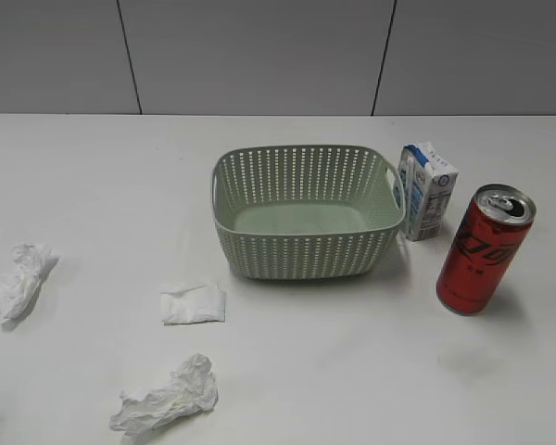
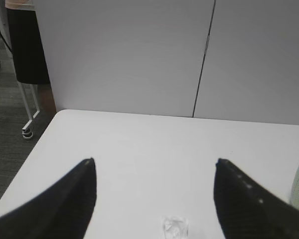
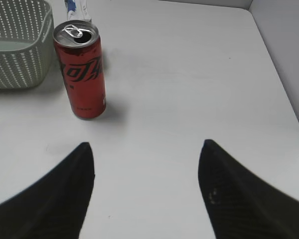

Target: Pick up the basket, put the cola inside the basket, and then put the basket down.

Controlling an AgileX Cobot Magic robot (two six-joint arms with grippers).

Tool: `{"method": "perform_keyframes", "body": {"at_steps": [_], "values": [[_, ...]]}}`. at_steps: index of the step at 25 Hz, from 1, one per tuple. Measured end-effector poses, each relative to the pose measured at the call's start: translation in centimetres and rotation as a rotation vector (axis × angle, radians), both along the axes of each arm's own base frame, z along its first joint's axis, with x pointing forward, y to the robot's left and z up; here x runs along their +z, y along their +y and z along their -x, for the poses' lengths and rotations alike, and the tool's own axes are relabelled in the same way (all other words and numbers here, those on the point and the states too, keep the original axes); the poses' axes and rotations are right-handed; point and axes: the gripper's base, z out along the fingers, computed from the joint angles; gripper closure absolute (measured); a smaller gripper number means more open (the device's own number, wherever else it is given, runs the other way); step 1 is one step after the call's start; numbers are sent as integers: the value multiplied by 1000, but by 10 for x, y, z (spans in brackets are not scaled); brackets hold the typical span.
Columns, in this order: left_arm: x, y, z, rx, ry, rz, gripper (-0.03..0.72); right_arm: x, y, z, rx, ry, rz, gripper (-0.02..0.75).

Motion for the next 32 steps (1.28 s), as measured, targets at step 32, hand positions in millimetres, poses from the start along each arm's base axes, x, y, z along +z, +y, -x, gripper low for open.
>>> {"method": "perform_keyframes", "body": {"at_steps": [32], "values": [[-9, -131, -261, -420, 655, -47, 98, 0, 0, 0, 0, 0, -1, 239]]}}
